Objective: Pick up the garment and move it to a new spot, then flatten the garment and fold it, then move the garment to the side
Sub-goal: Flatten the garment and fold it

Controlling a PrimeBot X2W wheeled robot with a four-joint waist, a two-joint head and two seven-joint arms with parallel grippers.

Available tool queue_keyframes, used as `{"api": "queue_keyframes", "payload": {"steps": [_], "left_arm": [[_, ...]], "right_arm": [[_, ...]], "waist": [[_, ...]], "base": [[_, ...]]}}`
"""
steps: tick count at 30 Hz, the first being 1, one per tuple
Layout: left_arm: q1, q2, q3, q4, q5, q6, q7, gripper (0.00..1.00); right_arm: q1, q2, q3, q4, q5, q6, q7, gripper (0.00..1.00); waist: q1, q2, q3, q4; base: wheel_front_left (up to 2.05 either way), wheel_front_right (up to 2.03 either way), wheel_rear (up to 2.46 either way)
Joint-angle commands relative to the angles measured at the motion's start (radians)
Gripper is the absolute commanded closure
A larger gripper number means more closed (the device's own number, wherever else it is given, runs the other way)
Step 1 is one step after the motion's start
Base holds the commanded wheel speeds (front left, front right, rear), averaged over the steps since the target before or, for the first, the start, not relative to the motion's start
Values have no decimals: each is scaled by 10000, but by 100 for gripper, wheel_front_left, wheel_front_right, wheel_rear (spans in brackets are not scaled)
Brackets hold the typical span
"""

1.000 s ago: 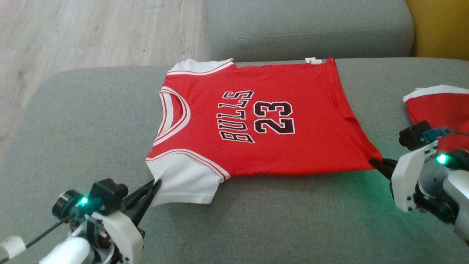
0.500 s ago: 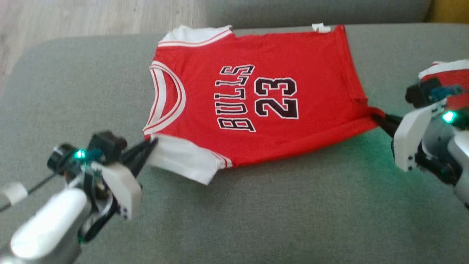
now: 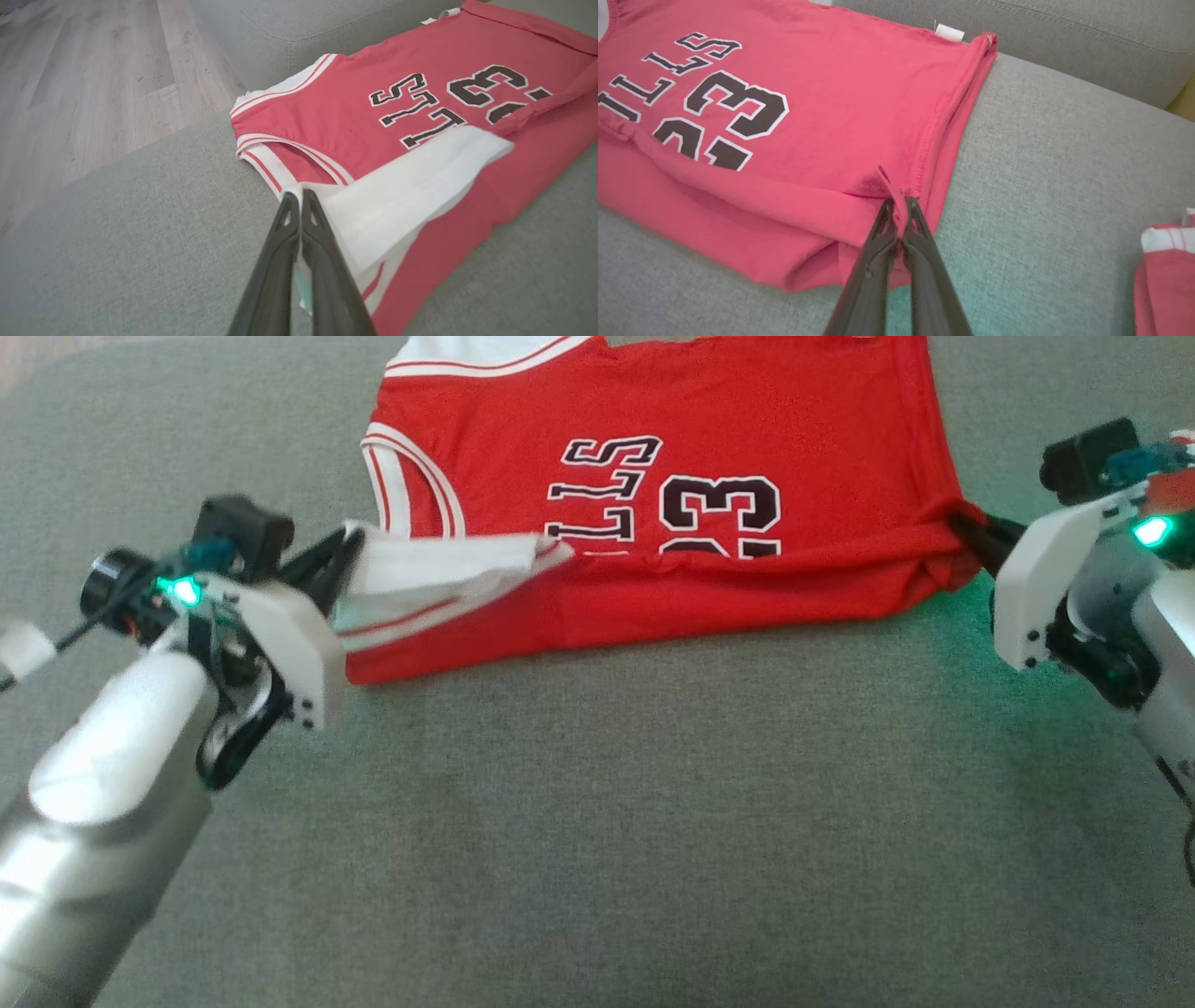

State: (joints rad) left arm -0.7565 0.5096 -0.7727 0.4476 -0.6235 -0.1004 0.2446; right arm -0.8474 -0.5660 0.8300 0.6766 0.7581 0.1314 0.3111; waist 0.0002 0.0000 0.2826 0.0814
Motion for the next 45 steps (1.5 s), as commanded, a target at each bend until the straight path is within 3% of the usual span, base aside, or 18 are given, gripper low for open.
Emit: {"api": "queue_keyframes", "payload": {"steps": [1, 12, 14, 15, 17, 24, 29, 33, 36, 37, 38, 45], "left_arm": [[-782, 236, 498, 33, 72, -44, -108, 100], [-2189, -353, -95, 2007, 580, -211, -507, 100], [-2379, -484, -110, 2366, 647, -183, -723, 53], [-2454, -578, -84, 2522, 670, -105, -879, 0], [-2594, -755, -42, 2815, 740, 59, -1245, 0], [-2872, -1416, 908, 3331, 660, 1333, -4307, 0], [-2202, -1822, 1766, 2676, 350, 1743, -5039, 0], [-780, -2027, 3027, 659, 662, 2281, -5058, 0], [695, -2362, 3901, -614, 984, 2504, -5060, 0], [695, -2362, 3901, -614, 984, 2504, -5060, 0], [1649, -2639, 4339, -1160, 1166, 2550, -5061, 0], [3819, -3336, 5070, -1689, 1920, 2418, -5062, 0]], "right_arm": [[-254, 31, -86, -92, -122, -7, -224, 100], [-1041, 707, 144, 1042, -442, -7, -852, 100], [-1168, 806, 87, 1326, -473, -7, -1050, 100], [-1237, 862, 28, 1483, -501, -7, -1201, 100], [-1374, 997, -105, 1765, -587, -7, -1609, 0], [-1765, 1507, -1294, 2701, -839, -7, -4459, 0], [-1448, 2095, -2533, 2948, -996, -7, -5678, 0], [-539, 2527, -4548, 1565, -1976, -7, -5722, 0], [922, 3293, -6242, 284, -3124, -7, -5725, 0], [922, 3293, -6242, 284, -3124, -7, -5725, 0], [1977, 3930, -7166, -531, -3962, -7, -5726, 0], [4686, 5082, -8320, -2191, -5436, -7, -5727, 0]], "waist": [[-2, 0, 97, -32], [-2, 0, 448, -187], [-2, 0, 482, -193], [-2, 0, 489, -192], [-2, 0, 493, -182], [-2, 0, 122, -87], [-2, 0, -477, 42], [-2, 0, -893, 93], [-2, 0, -1175, 142], [-2, 0, -1175, 142], [-2, 0, -1329, 143], [-2, 0, -1682, 49]], "base": [[0, 0, 0], [0, 0, 0], [0, 0, 0], [0, 0, 0], [0, 0, 0], [0, 0, 0], [0, 0, 0], [0, 0, 0], [0, 0, 0], [0, 0, 0], [0, 0, 0], [0, 0, 0]]}}
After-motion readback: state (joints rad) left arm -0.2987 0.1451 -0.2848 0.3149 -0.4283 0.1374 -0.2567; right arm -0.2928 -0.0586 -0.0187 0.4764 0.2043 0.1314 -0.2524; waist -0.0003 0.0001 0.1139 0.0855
